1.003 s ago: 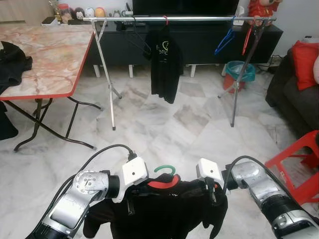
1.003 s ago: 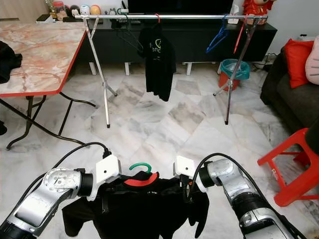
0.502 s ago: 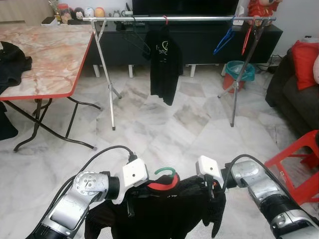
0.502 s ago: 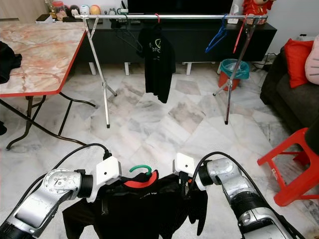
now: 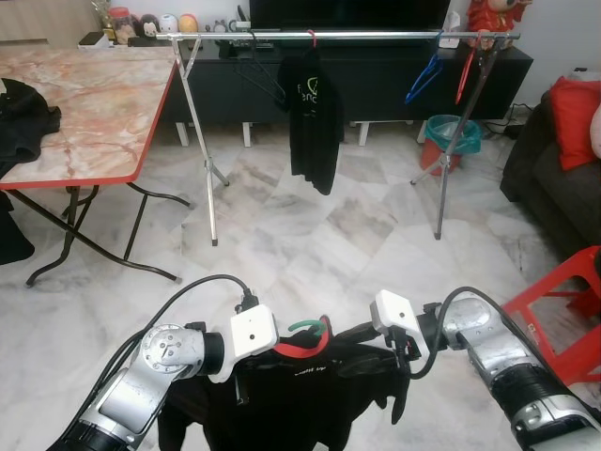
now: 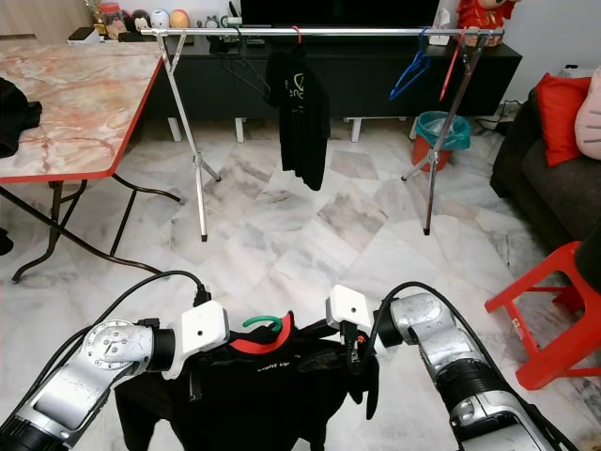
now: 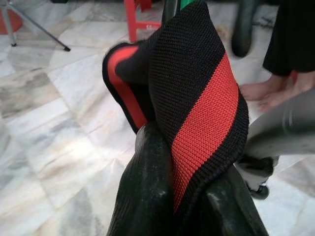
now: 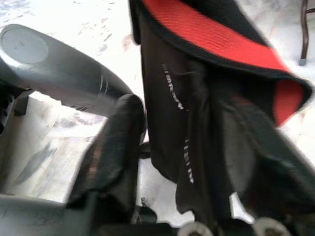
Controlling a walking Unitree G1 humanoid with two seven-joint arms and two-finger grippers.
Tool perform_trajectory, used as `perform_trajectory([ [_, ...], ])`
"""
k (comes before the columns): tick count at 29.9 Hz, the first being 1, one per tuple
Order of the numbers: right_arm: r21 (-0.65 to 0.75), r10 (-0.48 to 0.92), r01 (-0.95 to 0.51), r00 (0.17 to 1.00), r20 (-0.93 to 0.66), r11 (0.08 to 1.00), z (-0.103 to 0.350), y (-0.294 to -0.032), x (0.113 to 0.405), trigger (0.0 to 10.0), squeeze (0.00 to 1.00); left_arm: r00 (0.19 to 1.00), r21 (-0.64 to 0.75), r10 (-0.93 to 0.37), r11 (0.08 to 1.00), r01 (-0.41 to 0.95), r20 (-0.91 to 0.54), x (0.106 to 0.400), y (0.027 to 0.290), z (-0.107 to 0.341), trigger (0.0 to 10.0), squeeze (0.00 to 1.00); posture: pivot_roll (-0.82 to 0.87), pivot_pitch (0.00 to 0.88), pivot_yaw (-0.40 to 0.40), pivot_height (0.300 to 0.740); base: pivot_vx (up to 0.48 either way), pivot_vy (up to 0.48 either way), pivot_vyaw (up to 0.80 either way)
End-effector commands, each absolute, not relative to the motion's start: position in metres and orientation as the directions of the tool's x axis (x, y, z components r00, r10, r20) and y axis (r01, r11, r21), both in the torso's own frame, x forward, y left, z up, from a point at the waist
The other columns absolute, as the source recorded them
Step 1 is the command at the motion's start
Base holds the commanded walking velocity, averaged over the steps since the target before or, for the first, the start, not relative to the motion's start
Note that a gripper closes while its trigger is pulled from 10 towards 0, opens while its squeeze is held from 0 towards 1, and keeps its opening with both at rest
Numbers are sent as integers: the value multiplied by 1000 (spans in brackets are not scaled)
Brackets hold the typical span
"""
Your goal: Hang hanger
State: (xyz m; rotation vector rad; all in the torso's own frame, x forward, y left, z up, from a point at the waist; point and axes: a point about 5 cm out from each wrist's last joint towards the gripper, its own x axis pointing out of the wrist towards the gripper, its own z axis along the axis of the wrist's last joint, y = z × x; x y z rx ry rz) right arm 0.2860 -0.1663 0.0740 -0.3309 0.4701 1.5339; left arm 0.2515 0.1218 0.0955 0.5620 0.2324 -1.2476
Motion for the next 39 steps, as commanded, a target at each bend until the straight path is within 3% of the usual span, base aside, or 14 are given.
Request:
perform_trajectory([
  [1,94,867,-996,-53,-496,-7,75,-170,282,10000,1000,357,351,-820,206,913,-448,257,123,100,0,0,3,12,-33,740,0,0,0],
  [7,86,853,-996,-64,-518,-22,80,-178,281,10000,1000,361,501,-824,110,858,-437,258,127,105,0,0,6,16,-26,740,0,0,0],
  [9,51,837,-999,-39,-546,-13,81,-181,283,10000,1000,361,598,-805,9,802,-471,257,129,105,0,0,1,18,-27,740,0,0,0],
  [12,15,830,-1000,-2,-558,8,82,-181,286,10000,1000,359,628,-802,-26,778,-478,257,130,105,0,0,1,18,-27,740,0,0,0],
  [13,-23,830,-999,44,-556,38,86,-181,291,10000,369,359,670,-792,-84,737,-494,256,133,105,3843,0,3,23,-25,740,0,0,0],
  [14,-36,832,-998,54,-552,41,88,-181,292,10000,0,355,682,-786,-112,723,-506,256,135,103,5804,0,3,23,-25,740,0,0,0],
  [15,-47,832,-998,64,-551,45,90,-181,294,10000,0,345,685,-777,-147,713,-526,254,137,101,10000,0,3,23,-25,740,0,0,0],
  [18,-62,829,-997,65,-555,37,92,-181,295,10000,0,330,694,-767,-201,691,-550,251,142,96,10000,0,4,26,-22,740,0,0,0],
  [28,-89,767,-996,49,-640,-10,87,-187,296,10000,0,303,805,-842,-230,547,-446,248,137,114,10000,0,11,24,-26,740,0,0,0],
  [31,-86,726,-994,15,-687,-61,81,-189,293,10000,0,254,820,-857,-281,498,-448,244,133,120,10000,0,16,22,-23,740,0,0,0],
  [39,-117,731,-992,51,-681,-40,81,-188,297,10000,0,177,806,-853,-367,465,-491,235,133,115,10000,0,16,13,-22,740,0,0,0],
])
